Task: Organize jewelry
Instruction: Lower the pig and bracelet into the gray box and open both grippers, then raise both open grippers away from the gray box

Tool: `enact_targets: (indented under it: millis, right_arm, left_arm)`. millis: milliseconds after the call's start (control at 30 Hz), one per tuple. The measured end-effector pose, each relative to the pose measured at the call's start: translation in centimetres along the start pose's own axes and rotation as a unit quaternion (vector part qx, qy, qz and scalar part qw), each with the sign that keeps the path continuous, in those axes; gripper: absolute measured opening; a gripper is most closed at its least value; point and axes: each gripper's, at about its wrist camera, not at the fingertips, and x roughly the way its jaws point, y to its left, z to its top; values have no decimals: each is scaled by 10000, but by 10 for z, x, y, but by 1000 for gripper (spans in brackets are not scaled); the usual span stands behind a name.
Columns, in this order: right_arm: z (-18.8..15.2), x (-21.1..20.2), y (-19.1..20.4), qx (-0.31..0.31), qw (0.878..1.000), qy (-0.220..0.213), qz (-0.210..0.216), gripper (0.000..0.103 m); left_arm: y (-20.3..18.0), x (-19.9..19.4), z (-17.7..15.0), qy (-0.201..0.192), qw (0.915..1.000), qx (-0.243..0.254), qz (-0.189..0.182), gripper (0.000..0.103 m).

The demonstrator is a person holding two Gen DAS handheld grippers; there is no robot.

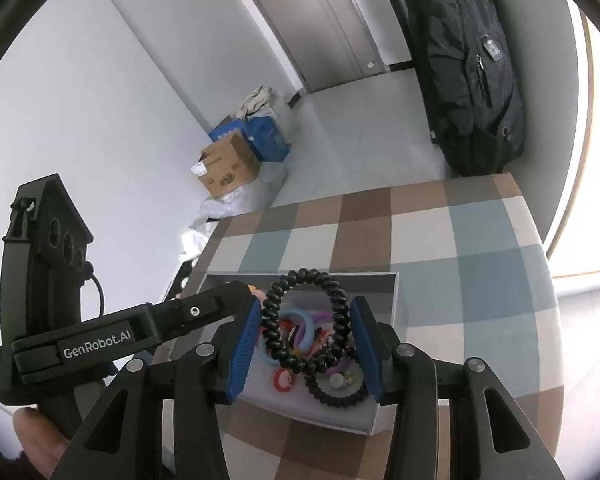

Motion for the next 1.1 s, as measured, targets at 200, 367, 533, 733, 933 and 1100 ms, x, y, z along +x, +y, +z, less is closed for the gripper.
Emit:
enact_targets:
  millis: [200,367,533,733,933,1100]
  right_arm:
    - [-1,0,-5,97,9999,13,-35,47]
    - [-4,2,-5,147,9999,52,-35,50]
    - [-4,-4,-3,95,9999,-58,-11,54]
    - [-4,-11,-10,226,9996,-161,9,74]
    - [-4,-14,-11,223,9995,-232,-39,88]
    - [-6,-15,-4,44,9997,-225,-47,95]
  left_arm:
    - [-1,5,-1,104,9999,-19,-51,20]
    - [-1,7,1,232,9995,-85,-184,21]
    - [-2,1,2,99,9999,-59,-2,47]
    - [2,-6,4,-68,9998,-142,88,65]
    - [1,-9,2,-175,9994,-95,277,65]
    - [-9,-23,3,-510,9977,109,429,65]
